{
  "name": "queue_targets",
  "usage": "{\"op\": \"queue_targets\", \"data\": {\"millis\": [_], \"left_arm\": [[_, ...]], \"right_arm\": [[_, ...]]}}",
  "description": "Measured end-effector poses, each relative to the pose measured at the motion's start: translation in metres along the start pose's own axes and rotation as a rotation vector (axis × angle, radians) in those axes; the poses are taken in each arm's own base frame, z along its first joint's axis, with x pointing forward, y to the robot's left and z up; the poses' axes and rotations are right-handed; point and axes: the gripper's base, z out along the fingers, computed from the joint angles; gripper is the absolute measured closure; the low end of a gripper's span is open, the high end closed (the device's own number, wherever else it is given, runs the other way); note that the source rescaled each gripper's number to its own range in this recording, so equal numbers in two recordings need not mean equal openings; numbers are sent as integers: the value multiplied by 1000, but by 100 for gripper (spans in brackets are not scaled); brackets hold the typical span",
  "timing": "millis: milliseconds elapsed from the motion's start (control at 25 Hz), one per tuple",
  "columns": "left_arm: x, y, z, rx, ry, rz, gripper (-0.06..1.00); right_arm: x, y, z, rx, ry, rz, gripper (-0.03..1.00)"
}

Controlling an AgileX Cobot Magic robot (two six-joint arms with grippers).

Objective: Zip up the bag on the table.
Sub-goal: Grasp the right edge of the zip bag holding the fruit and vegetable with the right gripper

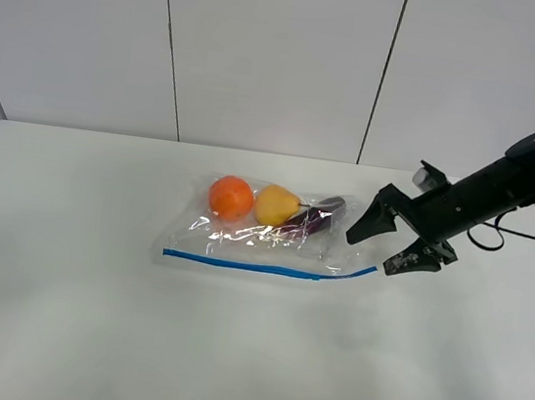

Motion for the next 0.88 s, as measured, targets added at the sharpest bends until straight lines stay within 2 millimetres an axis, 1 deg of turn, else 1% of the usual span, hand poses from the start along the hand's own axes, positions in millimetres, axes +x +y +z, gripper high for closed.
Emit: {"op": "queue_targets", "data": {"millis": [160, 280, 400, 480, 600, 720, 800, 880], "left_arm": [[0, 0, 0, 0, 0, 0, -6], [0, 0, 0, 0, 0, 0, -6], [0, 0, 0, 0, 0, 0, -6], [0, 0, 0, 0, 0, 0, -6], [0, 0, 0, 0, 0, 0, -6], [0, 0, 0, 0, 0, 0, -6], [0, 0, 0, 0, 0, 0, -6], [0, 0, 0, 0, 0, 0, -6]], "right_arm": [[-3, -14, 22, -49, 13, 33, 5], [-4, -22, 35, -79, 14, 43, 5], [-5, -22, 48, -100, 23, 34, 6], [-4, -21, 57, -101, 38, 17, 8], [-5, -17, 63, -89, 31, 0, 15], [-9, -16, 63, -82, 15, -11, 23], [-13, -14, 61, -83, 5, -22, 31], [-17, -11, 57, -96, 4, -36, 41]]}}
